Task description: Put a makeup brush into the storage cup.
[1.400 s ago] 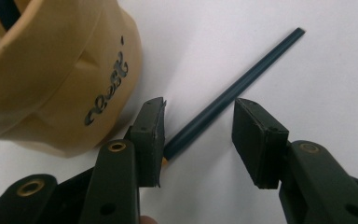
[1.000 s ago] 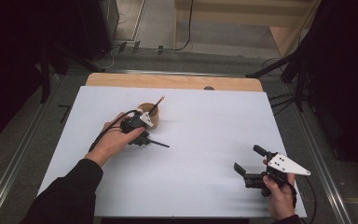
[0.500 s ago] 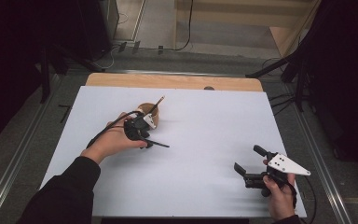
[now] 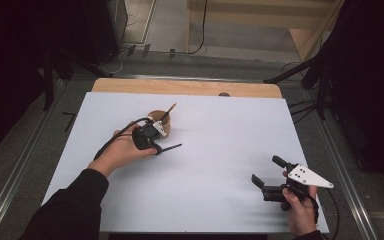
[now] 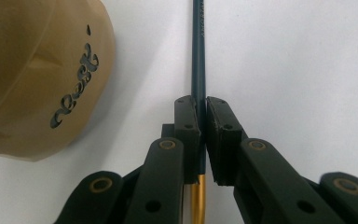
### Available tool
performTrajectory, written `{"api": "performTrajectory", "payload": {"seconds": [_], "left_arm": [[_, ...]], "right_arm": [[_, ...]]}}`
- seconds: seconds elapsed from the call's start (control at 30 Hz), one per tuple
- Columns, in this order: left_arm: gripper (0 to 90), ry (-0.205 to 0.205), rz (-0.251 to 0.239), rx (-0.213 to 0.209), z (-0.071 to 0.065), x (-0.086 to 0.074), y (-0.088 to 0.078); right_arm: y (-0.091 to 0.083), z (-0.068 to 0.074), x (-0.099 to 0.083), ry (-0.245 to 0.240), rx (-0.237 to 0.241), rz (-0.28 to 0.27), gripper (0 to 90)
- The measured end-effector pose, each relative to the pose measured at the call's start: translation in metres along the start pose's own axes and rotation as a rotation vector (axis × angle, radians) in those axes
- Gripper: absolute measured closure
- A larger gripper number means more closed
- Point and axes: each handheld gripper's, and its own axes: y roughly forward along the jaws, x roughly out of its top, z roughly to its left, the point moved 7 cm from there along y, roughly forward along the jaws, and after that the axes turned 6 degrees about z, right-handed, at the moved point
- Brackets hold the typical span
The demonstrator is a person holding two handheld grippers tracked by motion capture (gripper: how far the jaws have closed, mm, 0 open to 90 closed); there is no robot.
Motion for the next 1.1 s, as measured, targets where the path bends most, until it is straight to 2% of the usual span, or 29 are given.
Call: {"api": "performTrajectory", "payload": {"seconds": [0.13,0.23,0.37,0.57,0.83,0.97,1.1], "left_arm": [[84.2,-0.002,-0.006,0.014,-0.001,0.0,0.0],[84.2,-0.025,-0.024,-0.003,0.001,-0.002,-0.001],[84.2,-0.043,-0.042,0.019,0.003,-0.004,-0.003],[84.2,-0.06,-0.101,0.012,0.001,-0.005,-0.007],[84.2,-0.079,-0.183,0.005,-0.003,-0.006,-0.02],[84.2,-0.1,-0.23,0.001,-0.004,-0.007,-0.027],[84.2,-0.094,-0.268,0.003,-0.007,-0.008,-0.033]], "right_arm": [[0.001,0.0,0.0,-0.001,0.004,0.004,0.0],[0.001,0.001,0.0,-0.001,0.005,0.003,0.0],[0.002,0.001,0.0,0.0,0.005,0.006,0.0],[0.002,0.001,0.0,0.001,-0.001,0.007,0.0],[0.006,0.006,0.001,-0.005,0.01,0.013,0.0],[0.009,0.009,0.003,-0.008,0.016,0.013,0.0],[0.013,0.012,0.005,-0.01,0.014,0.027,0.5]]}}
